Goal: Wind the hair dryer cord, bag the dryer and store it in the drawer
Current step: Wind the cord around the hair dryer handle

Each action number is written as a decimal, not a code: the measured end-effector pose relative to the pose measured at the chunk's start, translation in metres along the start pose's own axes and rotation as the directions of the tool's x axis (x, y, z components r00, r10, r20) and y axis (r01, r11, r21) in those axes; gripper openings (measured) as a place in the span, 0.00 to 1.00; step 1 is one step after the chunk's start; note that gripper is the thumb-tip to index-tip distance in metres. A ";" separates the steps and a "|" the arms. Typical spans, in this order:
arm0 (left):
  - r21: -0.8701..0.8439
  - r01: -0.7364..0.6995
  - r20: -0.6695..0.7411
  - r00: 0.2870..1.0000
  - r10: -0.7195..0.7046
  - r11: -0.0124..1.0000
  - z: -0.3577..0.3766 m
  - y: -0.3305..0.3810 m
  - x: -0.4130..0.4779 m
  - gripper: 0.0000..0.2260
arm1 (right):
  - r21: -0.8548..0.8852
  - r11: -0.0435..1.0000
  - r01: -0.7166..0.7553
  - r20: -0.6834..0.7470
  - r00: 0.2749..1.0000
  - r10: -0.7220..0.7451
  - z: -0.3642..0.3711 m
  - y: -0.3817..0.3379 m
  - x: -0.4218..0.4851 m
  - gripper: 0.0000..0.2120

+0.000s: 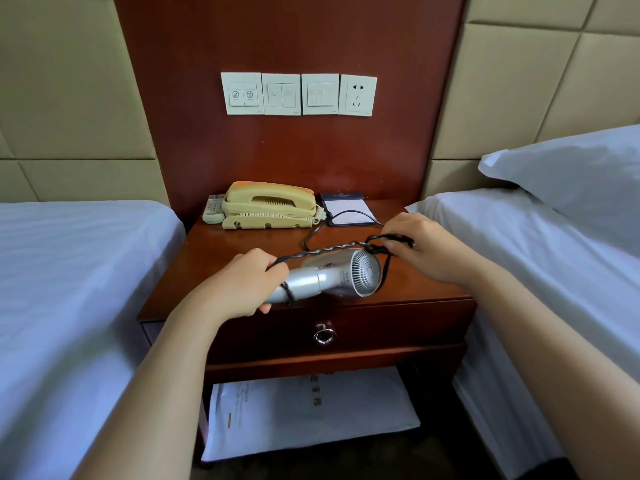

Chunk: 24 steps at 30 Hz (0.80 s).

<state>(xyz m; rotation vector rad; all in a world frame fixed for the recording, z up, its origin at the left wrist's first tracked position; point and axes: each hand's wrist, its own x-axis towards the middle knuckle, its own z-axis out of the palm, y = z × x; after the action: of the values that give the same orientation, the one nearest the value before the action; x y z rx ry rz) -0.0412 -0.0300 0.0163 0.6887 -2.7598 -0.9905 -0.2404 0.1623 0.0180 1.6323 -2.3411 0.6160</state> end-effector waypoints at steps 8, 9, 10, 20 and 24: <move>-0.039 0.073 -0.100 0.992 -0.077 0.997 -0.001 -0.011 0.014 0.15 | -0.285 0.934 -0.215 -0.115 0.975 0.190 0.014 0.023 -0.014 0.09; -0.027 0.066 -0.110 0.992 -0.069 0.997 0.000 -0.012 0.015 0.15 | -0.300 0.925 -0.232 -0.112 0.972 0.208 0.015 0.024 -0.015 0.08; -0.010 0.060 -0.119 0.991 -0.060 0.998 0.002 -0.012 0.016 0.14 | -0.313 0.920 -0.236 -0.112 0.971 0.211 0.017 0.023 -0.015 0.09; -0.016 0.096 -0.268 0.959 -0.097 0.995 0.029 -0.002 0.021 0.12 | -0.420 0.902 0.096 -0.074 0.987 -0.140 0.050 -0.043 -0.005 0.25; -0.159 0.072 -0.325 0.938 -0.121 0.985 0.030 0.003 0.023 0.13 | -0.130 0.978 0.161 0.059 0.986 -0.154 0.048 -0.072 -0.004 0.31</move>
<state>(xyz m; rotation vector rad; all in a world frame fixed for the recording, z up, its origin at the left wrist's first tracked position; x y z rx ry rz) -0.0709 -0.0219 -0.0062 0.8845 -2.3567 -0.9768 -0.1686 0.1228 -0.0113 1.7669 -2.2046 0.3815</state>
